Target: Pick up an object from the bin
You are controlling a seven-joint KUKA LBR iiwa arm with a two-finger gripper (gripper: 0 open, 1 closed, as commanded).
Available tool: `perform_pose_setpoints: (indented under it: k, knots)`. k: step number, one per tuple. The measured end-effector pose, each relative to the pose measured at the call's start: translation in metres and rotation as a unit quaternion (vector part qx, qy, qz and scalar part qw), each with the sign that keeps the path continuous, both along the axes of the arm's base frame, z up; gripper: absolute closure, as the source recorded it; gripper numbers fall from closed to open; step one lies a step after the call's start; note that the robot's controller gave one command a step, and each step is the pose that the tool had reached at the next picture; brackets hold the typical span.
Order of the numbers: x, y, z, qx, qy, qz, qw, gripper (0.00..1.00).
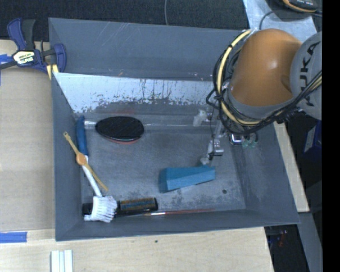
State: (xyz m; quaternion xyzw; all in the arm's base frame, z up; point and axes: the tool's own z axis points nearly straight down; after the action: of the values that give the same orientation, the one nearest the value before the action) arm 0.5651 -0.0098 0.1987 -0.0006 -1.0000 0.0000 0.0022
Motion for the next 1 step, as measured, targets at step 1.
perform_pose_setpoints:
  k: [1]
  knots:
    - [0.0012,-0.0001,0.0048,0.000,-0.0040,0.000,1.0000,0.00]
